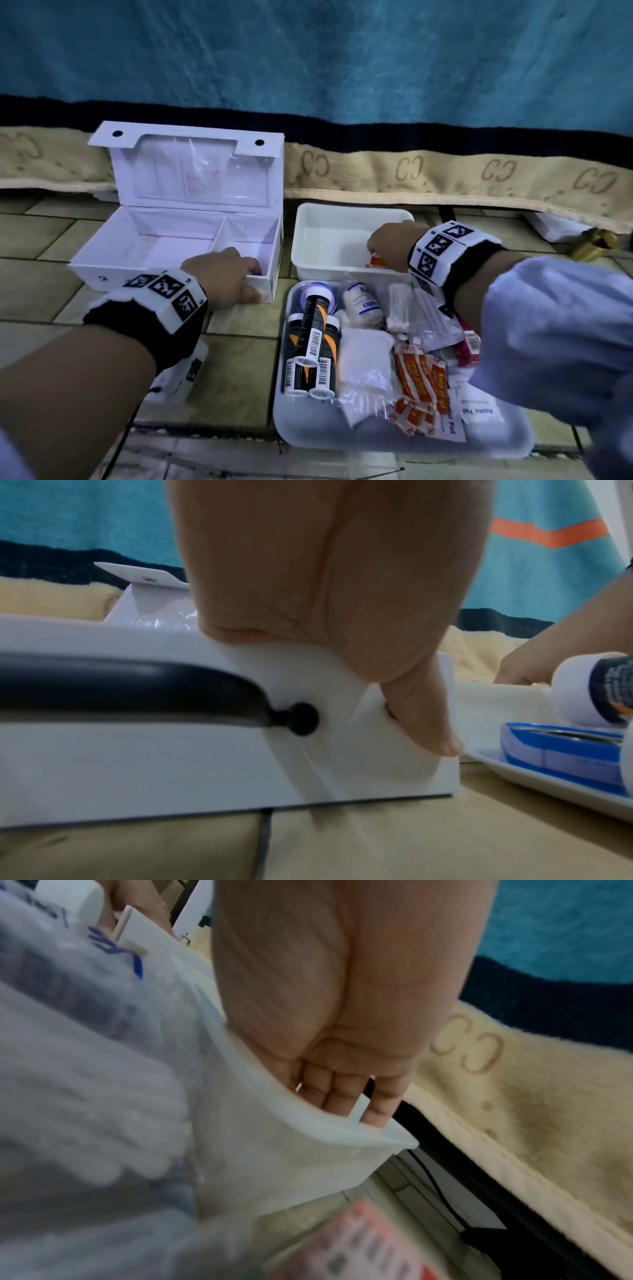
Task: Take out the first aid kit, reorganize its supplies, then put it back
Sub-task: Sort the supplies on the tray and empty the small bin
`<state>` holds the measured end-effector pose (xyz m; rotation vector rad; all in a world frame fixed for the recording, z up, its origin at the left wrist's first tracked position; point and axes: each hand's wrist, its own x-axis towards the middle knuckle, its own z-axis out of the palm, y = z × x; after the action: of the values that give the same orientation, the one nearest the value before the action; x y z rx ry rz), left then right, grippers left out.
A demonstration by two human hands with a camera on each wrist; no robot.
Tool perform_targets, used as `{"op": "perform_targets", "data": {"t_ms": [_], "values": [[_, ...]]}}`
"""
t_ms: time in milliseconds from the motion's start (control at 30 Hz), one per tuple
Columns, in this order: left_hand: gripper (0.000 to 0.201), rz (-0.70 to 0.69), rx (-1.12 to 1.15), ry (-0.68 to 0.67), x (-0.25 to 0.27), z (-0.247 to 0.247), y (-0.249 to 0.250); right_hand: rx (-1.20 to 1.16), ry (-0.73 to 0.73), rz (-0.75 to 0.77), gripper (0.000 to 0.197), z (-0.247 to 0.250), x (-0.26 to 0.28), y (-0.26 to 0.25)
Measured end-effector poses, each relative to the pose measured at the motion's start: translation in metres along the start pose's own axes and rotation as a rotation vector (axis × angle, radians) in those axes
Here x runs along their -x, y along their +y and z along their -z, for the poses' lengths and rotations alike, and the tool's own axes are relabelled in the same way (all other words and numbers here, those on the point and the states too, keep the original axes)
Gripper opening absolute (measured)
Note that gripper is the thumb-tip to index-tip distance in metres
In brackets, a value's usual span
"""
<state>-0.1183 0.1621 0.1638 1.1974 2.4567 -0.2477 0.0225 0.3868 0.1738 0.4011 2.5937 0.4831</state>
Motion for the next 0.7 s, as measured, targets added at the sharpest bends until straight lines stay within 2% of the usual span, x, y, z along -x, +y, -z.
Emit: {"op": "perform_targets", "data": {"t_ms": [67, 133, 200, 300, 400, 500, 600, 700], "values": [[0.054, 0.001, -0.003, 0.002, 0.0, 0.0, 0.0, 0.013, -0.017, -0.017, 0.021, 0.004, 0.0, -0.001], [0.054, 0.001, -0.001, 0.006, 0.0, -0.001, 0.0, -0.032, 0.015, -0.052, 0.023, 0.011, 0.004, 0.002], [0.053, 0.0, 0.002, 0.007, 0.0, -0.001, -0.001, -0.137, 0.129, -0.082, 0.019, 0.022, 0.012, 0.006], [0.052, -0.002, 0.002, 0.011, 0.0, -0.001, -0.001, -0.29, 0.313, -0.133, 0.022, 0.041, 0.036, 0.012], [0.05, -0.002, 0.008, 0.019, 0.001, -0.001, -0.001, -0.416, 0.361, -0.181, 0.004, 0.056, 0.074, 0.011], [0.049, -0.003, 0.011, 0.022, 0.001, -0.001, -0.002, -0.564, 0.323, -0.225, 0.021, 0.052, 0.112, 0.008], [0.049, -0.001, 0.007, 0.017, 0.0, -0.001, -0.001, -0.61, 0.213, -0.294, 0.01, 0.03, 0.137, 0.0], [0.049, 0.003, 0.0, 0.011, 0.0, -0.001, 0.0, -0.69, 0.064, -0.334, 0.019, -0.004, 0.148, -0.015]]}}
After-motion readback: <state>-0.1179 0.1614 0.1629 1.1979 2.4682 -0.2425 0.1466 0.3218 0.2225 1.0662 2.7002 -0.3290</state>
